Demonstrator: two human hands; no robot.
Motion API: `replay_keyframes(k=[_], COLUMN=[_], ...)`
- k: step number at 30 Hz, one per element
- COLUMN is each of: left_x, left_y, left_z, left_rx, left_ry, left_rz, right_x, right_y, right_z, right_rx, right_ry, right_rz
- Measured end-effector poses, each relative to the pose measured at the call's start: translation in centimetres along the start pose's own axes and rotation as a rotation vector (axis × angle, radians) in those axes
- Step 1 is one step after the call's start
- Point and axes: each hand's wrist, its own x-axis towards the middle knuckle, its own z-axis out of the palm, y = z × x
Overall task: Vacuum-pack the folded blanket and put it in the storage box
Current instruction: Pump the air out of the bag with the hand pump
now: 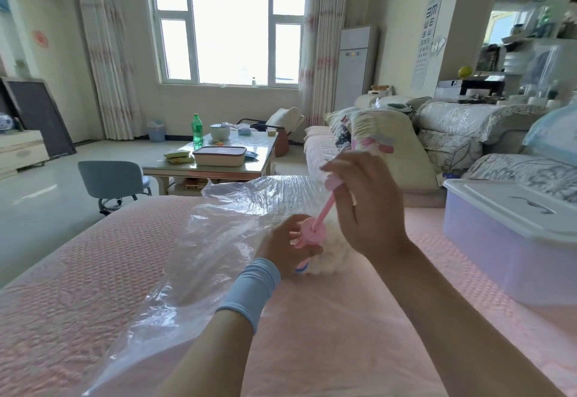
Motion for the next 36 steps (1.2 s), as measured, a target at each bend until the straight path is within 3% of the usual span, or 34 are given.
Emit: replay_keyframes(k=[2,4,8,10,12,15,17,19,23,25,29,31,33,36], left_x=[0.1,0.1,-0.2,-0.2,0.0,0.4,0.5,0.3,0.0,0.1,0.4,0.4,0.3,0.1], left_y=[-0.1,-0.2,-0.4,-0.6,-0.8,-1.0,-1.0,-1.0,-1.0,-1.1,-1.2,-1.2,-1.2,-1.2], left_z=[0.1,0.2,0.4,0.4,0.3,0.1,0.2,0.3,0.1,-0.1,-0.4,-0.2,-0.1,-0.2], left_rx=[0.009,0.01,-0.03,-0.029,-0.021,-0.056,-0.059,-0.059,-0.016,-0.031,-0.075,-0.068,-0.07,-0.06], left_ry=[-0.008,-0.015,0.006,0.023,0.043,0.049,0.038,0.034,0.054,0.053,0.052,0.043,0.04,0.042], left_rz=[0.001,0.006,0.01,0.013,0.004,-0.011,-0.011,0.0,0.016,0.005,-0.029,-0.024,-0.015,0.0], right_x=[0.6,-0.7,-4.9,-5.0,-3.5,-0.3,0.1,-1.6,-5.1,-4.3,-0.4,0.2,-1.1,-4.6], right_y=[-0.1,-0.7,-0.8,-0.5,-0.5,-0.6,-0.6,-1.0,-1.2,-1.1,-1.3,-1.1,-1.4,-1.8], right_z=[-0.1,0.5,2.6,2.8,2.2,1.2,1.4,2.1,3.8,3.6,2.2,2.4,3.1,4.5], right_rx=[0.029,0.016,-0.039,-0.033,0.034,0.118,0.139,0.11,0.025,0.045,0.132,0.153,0.134,0.059], right_ry=[0.11,0.055,-0.578,-0.695,-0.53,-0.126,0.0,-0.08,-0.638,-0.61,-0.119,0.025,-0.025,-0.449], right_rz=[-0.001,0.049,0.255,0.286,0.217,0.087,0.088,0.137,0.293,0.289,0.085,0.059,0.102,0.244])
